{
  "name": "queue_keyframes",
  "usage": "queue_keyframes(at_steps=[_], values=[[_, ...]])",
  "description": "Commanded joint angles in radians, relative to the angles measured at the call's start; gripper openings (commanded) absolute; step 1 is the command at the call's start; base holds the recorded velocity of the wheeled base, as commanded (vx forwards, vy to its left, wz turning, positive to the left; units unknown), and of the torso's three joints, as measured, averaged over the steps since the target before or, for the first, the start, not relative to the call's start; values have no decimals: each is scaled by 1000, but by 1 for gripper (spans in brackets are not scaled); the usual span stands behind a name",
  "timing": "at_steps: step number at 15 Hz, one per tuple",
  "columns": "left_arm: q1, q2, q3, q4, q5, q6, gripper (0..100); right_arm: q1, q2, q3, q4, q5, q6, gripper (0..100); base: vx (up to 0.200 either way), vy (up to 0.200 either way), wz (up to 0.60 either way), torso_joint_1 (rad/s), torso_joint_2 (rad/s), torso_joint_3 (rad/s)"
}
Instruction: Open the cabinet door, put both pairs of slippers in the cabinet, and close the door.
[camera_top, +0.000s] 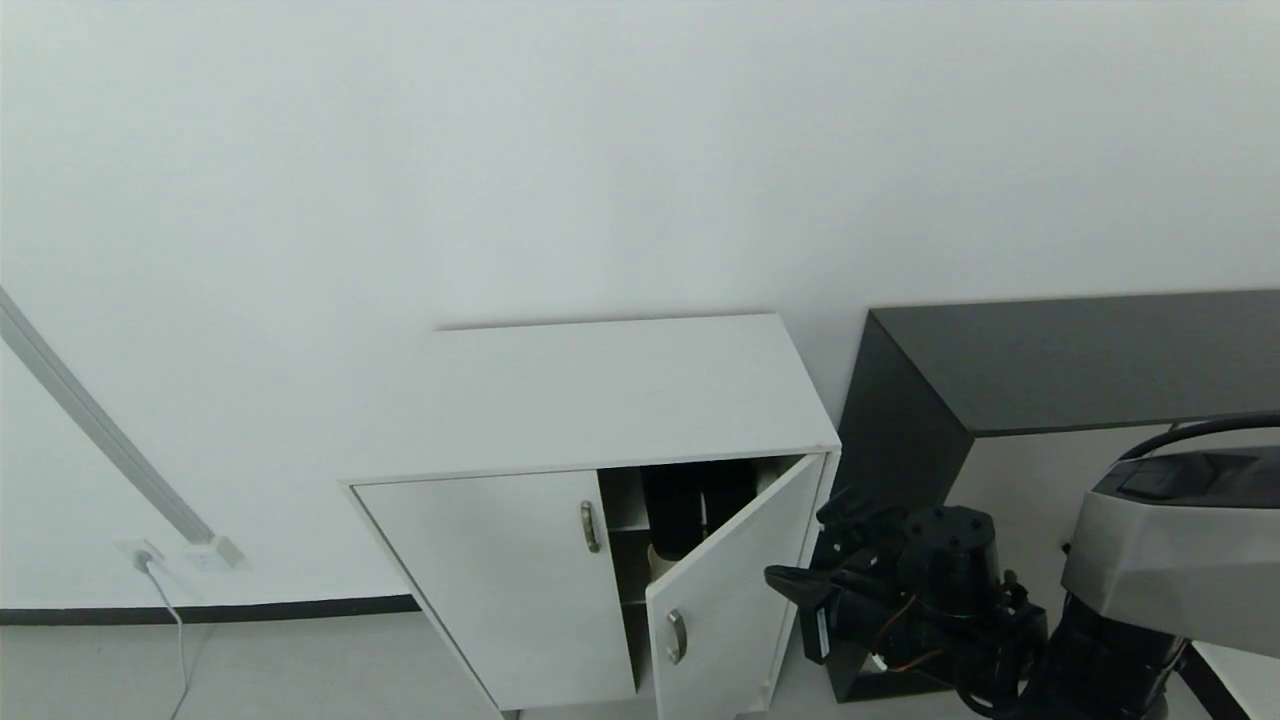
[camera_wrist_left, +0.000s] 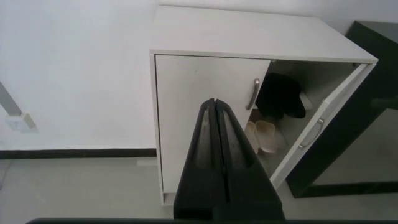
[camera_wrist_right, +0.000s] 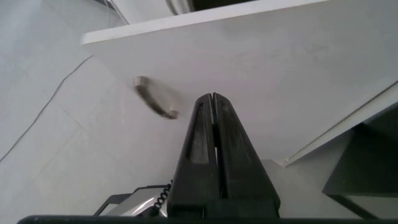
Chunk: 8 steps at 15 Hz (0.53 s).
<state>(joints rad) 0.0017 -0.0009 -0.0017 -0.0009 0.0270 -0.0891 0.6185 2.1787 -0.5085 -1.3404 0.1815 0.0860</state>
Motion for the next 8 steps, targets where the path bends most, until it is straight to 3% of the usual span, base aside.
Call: queue_keyframes(at_steps=[1, 5, 8], values=[[0, 1, 0, -1, 1, -1, 0, 0, 16, -10, -2, 0, 0, 0, 0, 0, 0, 0, 0, 0], [0, 1, 0, -1, 1, 0, 0, -5, 46, -74, 21, -13, 0, 0, 0, 0, 0, 0, 0, 0], [0, 1, 0, -1, 1, -1, 0, -2, 64, -179, 124, -112, 0, 0, 0, 0, 0, 0, 0, 0]])
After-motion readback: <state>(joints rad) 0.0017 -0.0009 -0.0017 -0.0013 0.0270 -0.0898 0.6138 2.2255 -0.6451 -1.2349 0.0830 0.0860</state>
